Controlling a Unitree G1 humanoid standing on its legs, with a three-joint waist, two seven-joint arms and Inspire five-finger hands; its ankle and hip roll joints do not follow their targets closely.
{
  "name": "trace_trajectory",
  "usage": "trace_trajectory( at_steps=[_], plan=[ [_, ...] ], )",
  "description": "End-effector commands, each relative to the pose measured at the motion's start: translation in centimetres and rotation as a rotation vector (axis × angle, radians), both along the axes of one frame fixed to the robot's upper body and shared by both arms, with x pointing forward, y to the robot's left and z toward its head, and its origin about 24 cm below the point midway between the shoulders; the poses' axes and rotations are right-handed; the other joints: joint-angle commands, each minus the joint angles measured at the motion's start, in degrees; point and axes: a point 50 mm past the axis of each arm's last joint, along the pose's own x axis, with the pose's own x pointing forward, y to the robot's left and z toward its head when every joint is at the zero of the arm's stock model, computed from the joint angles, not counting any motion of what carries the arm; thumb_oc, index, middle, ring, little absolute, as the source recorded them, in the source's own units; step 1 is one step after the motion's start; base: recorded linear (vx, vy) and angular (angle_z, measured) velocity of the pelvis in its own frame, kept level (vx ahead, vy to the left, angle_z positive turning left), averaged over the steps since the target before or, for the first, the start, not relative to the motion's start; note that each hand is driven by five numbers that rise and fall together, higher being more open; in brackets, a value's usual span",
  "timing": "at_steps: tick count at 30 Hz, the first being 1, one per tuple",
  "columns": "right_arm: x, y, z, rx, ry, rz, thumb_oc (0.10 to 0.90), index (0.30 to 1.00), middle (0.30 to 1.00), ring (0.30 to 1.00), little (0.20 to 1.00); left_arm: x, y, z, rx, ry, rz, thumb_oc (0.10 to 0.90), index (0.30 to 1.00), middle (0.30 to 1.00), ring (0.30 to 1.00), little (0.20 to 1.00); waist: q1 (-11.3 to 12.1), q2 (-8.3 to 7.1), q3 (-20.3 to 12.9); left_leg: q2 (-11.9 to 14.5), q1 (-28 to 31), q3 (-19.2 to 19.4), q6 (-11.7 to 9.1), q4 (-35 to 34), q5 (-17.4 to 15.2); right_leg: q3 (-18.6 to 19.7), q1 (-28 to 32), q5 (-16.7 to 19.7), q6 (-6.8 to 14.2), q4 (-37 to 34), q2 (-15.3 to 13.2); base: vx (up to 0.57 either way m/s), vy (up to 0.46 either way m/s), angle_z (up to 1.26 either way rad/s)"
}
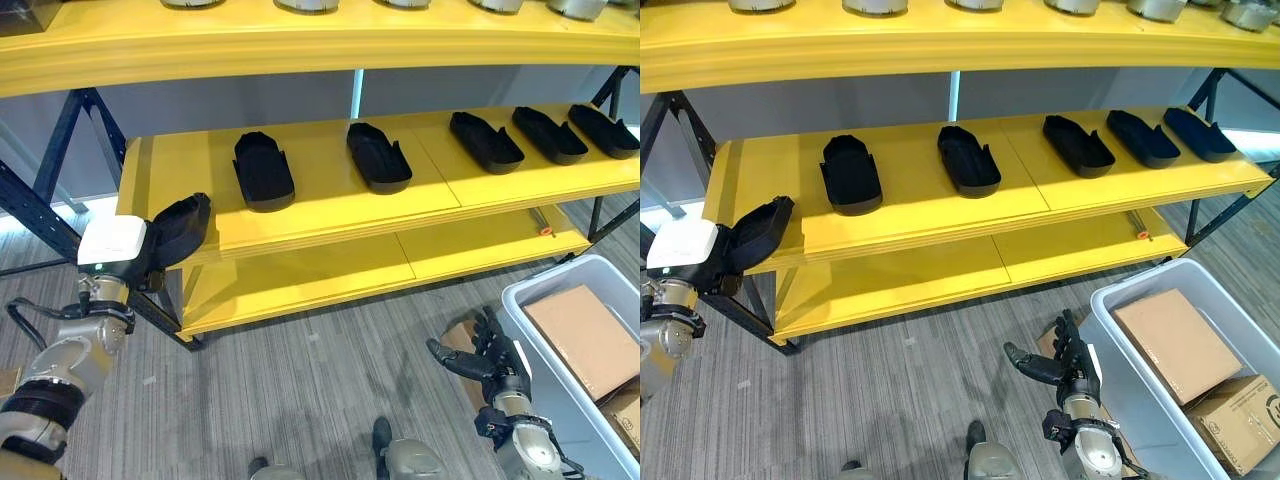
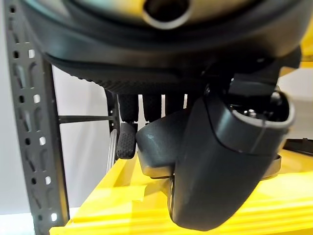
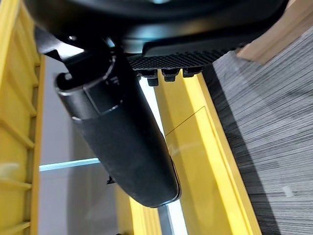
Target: Move parts from the plastic box to the shelf.
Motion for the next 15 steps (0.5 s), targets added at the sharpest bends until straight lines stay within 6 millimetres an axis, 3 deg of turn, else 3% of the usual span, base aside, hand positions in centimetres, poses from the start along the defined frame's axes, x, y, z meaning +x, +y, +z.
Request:
trace_trajectory(
  at_steps=[1, 5, 7, 15],
  plan=[
    [2.4, -0.6, 5.9, -0.082, -0.312, 0.002, 0.9, 1.0, 1.0, 1.0, 1.0, 0.8, 2.0, 9.2, 0.071, -0.286, 0.047, 0.4, 0.3, 0.3, 0.3, 0.3, -0.74, -0.05, 0.85, 0.27, 1.09, -1.61, 6.89, -0.04, 5.05, 1.6, -0.08, -0.08, -2.53, 9.77, -4.83, 0.0, 0.0, 0.0],
    [2.3, -0.4, 5.6, -0.076, -0.307, 0.011, 0.9, 1.0, 1.0, 1.0, 1.0, 0.8, 2.3, 11.0, 0.108, -0.324, 0.051, 0.4, 0.3, 0.3, 0.3, 0.3, -0.79, 0.1, 0.81, 0.34, 1.4, -1.68, 6.83, 0.0, 5.09, 1.54, 0.17, -0.04, -2.53, 10.01, -4.8, 0.0, 0.0, 0.0],
    [2.3, -0.3, 5.7, -0.076, -0.308, 0.021, 0.9, 1.0, 1.0, 1.0, 1.0, 0.8, 2.3, 12.9, 0.17, -0.346, 0.043, 0.4, 0.3, 0.3, 0.3, 0.3, -1.0, 0.4, 0.5, 0.33, 1.65, -1.62, 6.79, -0.13, 5.11, 1.59, 0.36, -0.05, -2.58, 9.97, -4.72, 0.0, 0.0, 0.0],
    [2.4, -0.1, 5.5, -0.072, -0.305, 0.032, 0.9, 1.0, 1.0, 1.0, 1.0, 1.3, 2.0, 16.0, 0.265, -0.367, 0.033, 0.4, 0.3, 0.3, 0.3, 0.3, -1.04, 0.84, 0.28, 0.38, 2.05, -1.54, 6.78, -0.02, 5.24, 1.78, 0.32, 0.09, -2.62, 10.23, -4.61, 0.0, 0.0, 0.0]
  ],
)
